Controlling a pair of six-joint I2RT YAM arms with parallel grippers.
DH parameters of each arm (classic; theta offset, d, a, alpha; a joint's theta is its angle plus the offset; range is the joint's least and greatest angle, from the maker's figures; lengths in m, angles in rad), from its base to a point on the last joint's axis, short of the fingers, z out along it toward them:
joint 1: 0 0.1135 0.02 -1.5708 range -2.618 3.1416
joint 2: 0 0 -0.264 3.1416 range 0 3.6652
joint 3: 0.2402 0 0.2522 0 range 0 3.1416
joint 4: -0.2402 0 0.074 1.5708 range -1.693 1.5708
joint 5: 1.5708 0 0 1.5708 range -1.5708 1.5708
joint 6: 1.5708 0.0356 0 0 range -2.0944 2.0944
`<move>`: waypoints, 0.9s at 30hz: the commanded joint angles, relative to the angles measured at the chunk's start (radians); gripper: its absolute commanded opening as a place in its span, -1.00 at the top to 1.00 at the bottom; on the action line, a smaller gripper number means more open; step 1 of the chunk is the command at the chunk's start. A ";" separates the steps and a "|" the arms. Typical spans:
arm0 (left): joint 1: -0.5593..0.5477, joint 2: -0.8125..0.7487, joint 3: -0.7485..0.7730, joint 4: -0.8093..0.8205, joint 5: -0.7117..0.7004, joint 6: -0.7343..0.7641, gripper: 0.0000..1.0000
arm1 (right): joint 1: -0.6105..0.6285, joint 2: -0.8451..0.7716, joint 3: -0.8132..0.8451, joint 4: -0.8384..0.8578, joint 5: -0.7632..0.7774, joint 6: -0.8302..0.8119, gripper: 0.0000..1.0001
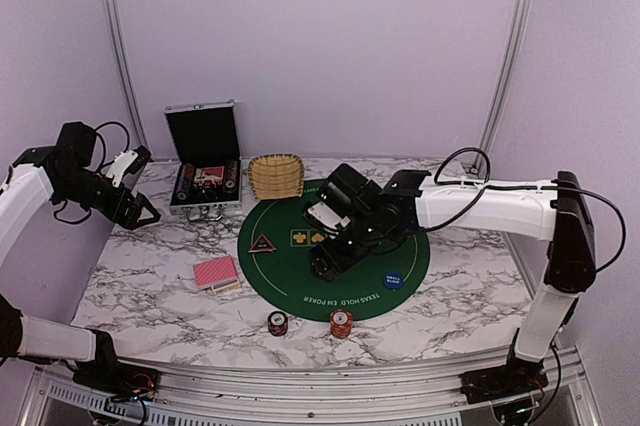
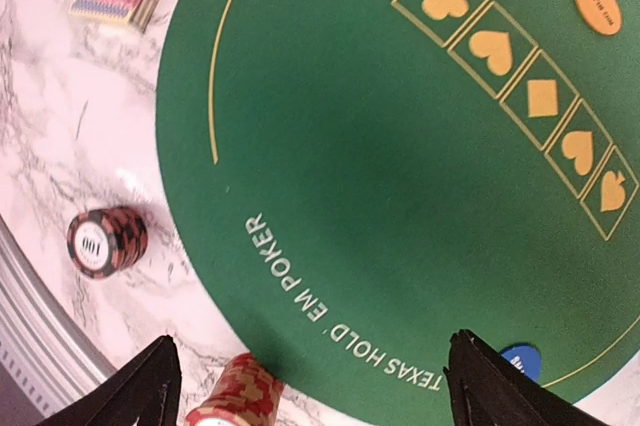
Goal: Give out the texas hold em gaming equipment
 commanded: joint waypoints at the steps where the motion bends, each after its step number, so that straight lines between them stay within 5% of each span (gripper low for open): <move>1: -0.006 0.003 -0.013 -0.035 0.003 0.014 -0.98 | 0.077 -0.084 -0.066 -0.100 -0.004 0.001 -0.81; 27: -0.006 -0.028 -0.012 -0.035 -0.027 -0.008 -0.98 | 0.193 -0.015 -0.147 -0.081 0.008 0.035 -0.66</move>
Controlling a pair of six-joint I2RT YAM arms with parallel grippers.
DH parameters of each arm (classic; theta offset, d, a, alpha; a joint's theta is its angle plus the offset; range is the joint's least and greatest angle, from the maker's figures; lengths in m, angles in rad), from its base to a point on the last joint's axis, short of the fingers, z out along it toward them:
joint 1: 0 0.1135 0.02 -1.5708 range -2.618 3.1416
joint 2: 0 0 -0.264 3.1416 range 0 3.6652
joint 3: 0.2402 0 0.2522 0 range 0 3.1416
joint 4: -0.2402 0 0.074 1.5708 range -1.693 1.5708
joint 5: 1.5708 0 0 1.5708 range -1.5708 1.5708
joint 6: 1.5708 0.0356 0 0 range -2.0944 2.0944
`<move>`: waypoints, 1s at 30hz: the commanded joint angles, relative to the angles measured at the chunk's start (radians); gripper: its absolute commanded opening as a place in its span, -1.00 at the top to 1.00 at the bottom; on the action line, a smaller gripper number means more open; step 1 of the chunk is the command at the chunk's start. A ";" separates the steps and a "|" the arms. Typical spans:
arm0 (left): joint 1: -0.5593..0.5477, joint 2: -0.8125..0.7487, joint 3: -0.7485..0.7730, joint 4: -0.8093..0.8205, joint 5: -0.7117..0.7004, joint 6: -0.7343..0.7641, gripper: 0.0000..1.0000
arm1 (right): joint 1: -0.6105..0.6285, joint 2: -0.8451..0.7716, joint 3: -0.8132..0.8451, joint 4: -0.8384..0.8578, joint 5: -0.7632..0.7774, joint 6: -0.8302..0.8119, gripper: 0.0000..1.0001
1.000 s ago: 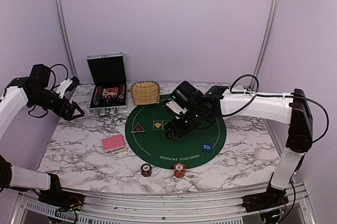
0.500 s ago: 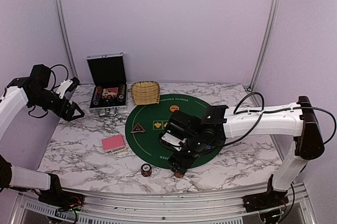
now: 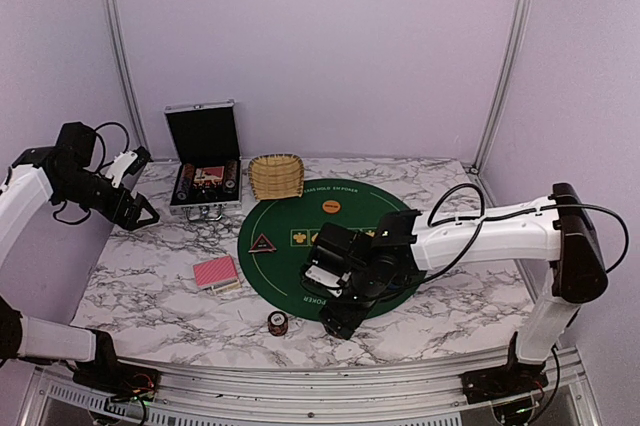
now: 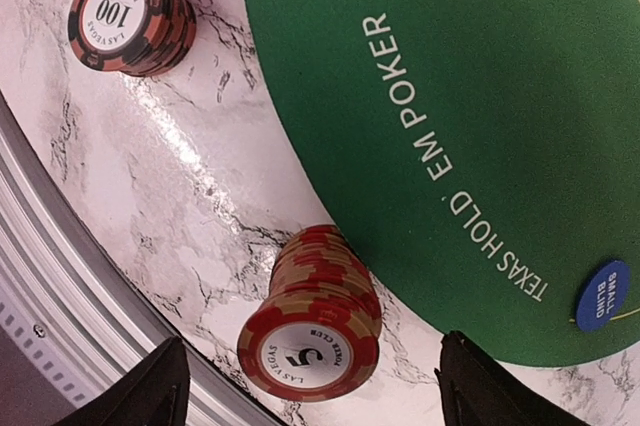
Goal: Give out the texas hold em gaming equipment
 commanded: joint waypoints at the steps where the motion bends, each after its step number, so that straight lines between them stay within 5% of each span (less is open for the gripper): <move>1: -0.003 -0.020 -0.010 -0.029 -0.010 -0.006 -0.98 | 0.008 0.023 0.002 0.033 0.011 0.008 -0.65; 30: -0.003 -0.022 -0.012 -0.029 -0.034 0.000 -0.98 | 0.007 0.032 -0.010 0.057 0.034 0.010 0.02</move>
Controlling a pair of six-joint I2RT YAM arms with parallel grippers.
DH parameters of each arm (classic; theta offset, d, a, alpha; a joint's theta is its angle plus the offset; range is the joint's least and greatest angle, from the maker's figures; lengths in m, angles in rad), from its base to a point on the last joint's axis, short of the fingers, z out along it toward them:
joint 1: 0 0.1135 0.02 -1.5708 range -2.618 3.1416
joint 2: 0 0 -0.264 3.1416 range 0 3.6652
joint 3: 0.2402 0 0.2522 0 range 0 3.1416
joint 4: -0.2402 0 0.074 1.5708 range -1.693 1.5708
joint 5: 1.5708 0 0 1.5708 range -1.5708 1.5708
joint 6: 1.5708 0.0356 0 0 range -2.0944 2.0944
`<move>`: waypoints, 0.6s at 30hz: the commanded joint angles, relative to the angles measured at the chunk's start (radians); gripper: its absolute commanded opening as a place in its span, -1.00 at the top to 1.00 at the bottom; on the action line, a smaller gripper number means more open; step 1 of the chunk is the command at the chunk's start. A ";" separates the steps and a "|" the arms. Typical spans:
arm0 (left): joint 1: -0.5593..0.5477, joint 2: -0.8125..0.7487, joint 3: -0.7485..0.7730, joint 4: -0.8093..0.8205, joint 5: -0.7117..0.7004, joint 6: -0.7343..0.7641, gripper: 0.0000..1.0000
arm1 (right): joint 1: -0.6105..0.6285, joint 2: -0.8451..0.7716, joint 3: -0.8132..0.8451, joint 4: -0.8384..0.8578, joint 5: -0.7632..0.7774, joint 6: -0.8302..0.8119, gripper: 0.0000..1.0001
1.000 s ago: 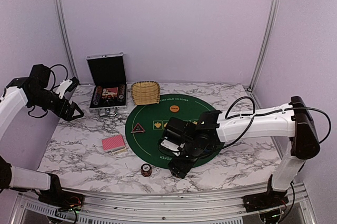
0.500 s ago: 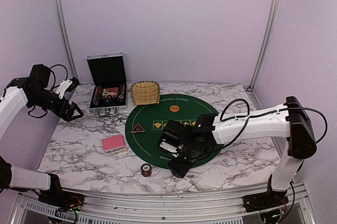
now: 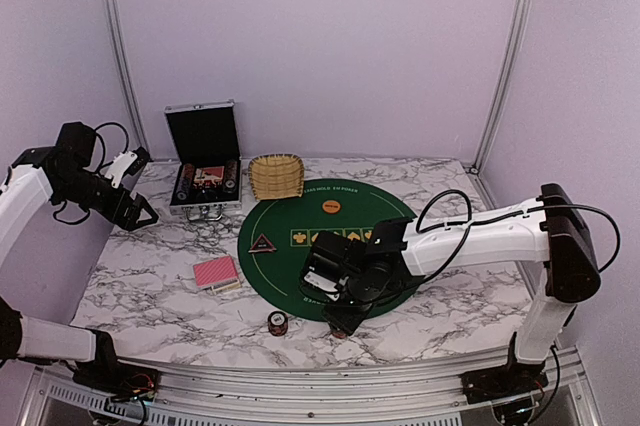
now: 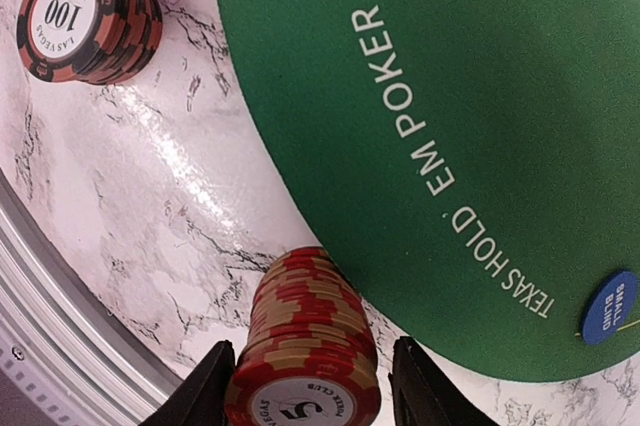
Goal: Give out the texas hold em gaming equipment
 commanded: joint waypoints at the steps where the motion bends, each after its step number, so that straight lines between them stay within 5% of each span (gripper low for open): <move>1: -0.002 -0.020 -0.012 -0.029 -0.007 0.001 -0.98 | 0.007 -0.012 0.011 0.011 0.008 0.009 0.06; 11: -0.002 -0.024 -0.012 -0.029 -0.015 0.002 -0.98 | 0.006 -0.021 0.030 0.001 0.004 0.011 0.53; 18: -0.002 -0.022 -0.010 -0.028 -0.019 0.005 -0.98 | 0.004 -0.040 0.086 -0.041 0.004 0.005 0.68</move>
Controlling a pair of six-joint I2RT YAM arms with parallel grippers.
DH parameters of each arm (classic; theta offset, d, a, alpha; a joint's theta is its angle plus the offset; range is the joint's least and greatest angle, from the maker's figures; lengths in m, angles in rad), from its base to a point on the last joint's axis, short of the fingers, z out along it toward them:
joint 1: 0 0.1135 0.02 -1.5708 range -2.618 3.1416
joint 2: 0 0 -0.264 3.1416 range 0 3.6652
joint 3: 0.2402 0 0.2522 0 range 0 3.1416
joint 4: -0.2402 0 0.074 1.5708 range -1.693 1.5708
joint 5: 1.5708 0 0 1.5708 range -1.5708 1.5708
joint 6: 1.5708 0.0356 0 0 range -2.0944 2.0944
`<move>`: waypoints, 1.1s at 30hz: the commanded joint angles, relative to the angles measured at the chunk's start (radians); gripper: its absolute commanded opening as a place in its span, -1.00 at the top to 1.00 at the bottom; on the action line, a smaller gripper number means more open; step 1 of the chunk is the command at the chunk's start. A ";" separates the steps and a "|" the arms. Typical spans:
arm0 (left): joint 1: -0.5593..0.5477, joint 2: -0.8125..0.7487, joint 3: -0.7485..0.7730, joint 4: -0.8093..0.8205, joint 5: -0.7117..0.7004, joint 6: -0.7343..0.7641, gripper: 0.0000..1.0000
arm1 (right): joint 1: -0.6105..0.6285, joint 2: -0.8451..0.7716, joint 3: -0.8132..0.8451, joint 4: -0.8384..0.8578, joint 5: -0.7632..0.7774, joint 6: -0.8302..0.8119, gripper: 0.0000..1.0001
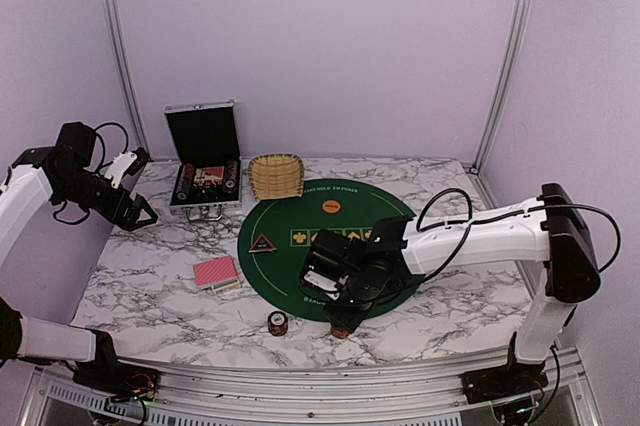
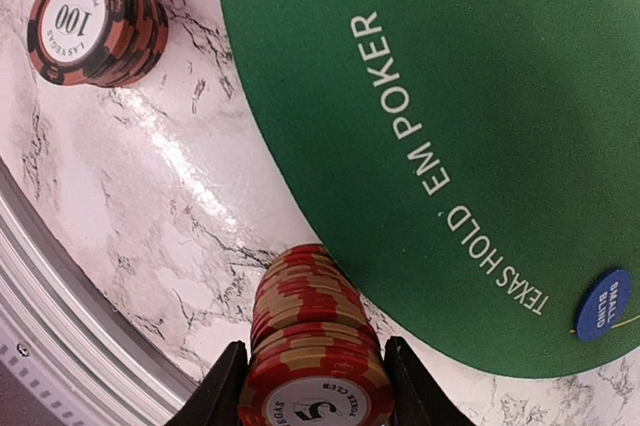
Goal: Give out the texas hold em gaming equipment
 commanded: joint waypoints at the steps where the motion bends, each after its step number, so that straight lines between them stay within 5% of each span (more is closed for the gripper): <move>1: -0.002 -0.019 -0.010 -0.029 -0.004 0.004 -0.98 | 0.002 -0.044 0.085 -0.035 0.005 0.005 0.70; 15: -0.001 -0.017 0.000 -0.028 -0.017 -0.002 -0.98 | -0.171 -0.055 0.241 -0.076 0.031 -0.022 0.84; 33: -0.002 -0.019 0.005 -0.029 -0.021 -0.010 -0.98 | -0.596 0.333 0.535 0.128 0.029 -0.087 0.85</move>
